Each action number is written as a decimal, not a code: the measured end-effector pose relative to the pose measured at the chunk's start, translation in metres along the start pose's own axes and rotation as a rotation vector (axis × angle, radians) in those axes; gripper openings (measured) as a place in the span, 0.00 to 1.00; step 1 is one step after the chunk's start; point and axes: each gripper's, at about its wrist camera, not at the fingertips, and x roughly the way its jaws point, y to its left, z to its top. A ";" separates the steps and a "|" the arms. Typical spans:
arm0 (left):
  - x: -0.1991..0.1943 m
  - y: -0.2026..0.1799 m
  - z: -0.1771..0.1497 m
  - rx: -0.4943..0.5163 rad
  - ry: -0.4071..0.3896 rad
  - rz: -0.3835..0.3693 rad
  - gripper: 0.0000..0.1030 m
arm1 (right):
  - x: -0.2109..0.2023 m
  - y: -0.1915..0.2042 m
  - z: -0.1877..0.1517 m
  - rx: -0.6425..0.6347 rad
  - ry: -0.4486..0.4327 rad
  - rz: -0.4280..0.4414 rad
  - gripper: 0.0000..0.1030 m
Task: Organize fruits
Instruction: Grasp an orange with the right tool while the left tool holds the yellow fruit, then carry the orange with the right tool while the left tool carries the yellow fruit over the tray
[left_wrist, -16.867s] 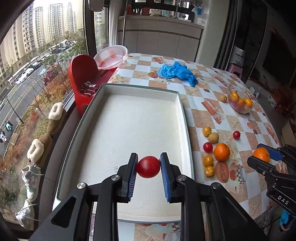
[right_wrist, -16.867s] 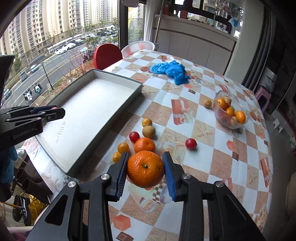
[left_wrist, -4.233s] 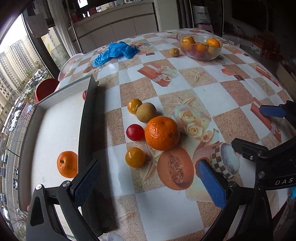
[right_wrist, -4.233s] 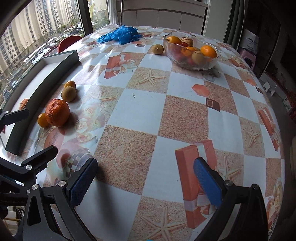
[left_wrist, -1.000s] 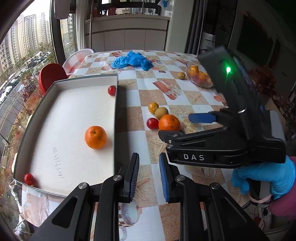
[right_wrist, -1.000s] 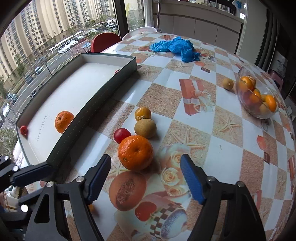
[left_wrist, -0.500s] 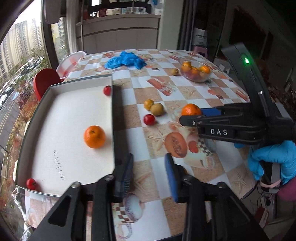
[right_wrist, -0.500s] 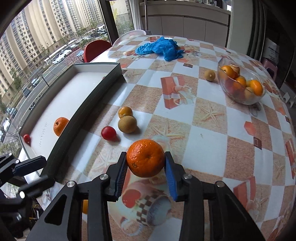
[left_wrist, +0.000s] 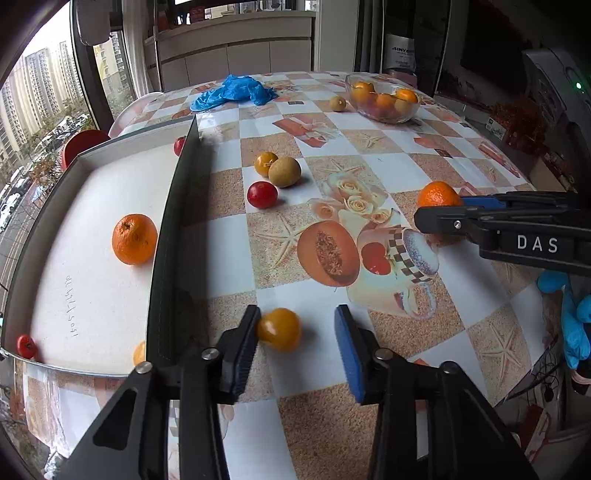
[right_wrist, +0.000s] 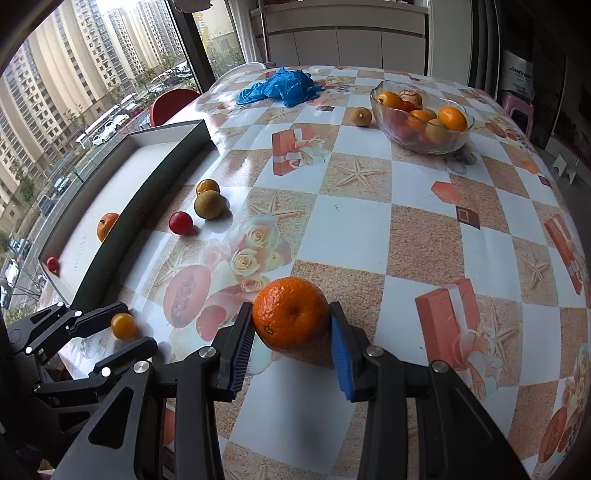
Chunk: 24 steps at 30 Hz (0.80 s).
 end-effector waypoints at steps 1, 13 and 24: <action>0.000 -0.001 0.001 -0.002 0.003 -0.003 0.27 | 0.000 0.000 0.000 0.004 0.000 0.003 0.41; -0.026 0.028 0.007 -0.120 -0.011 -0.065 0.23 | -0.016 0.006 0.006 0.002 -0.033 0.015 0.41; -0.080 0.071 0.054 -0.158 -0.151 -0.029 0.23 | -0.035 0.033 0.038 -0.065 -0.071 0.025 0.41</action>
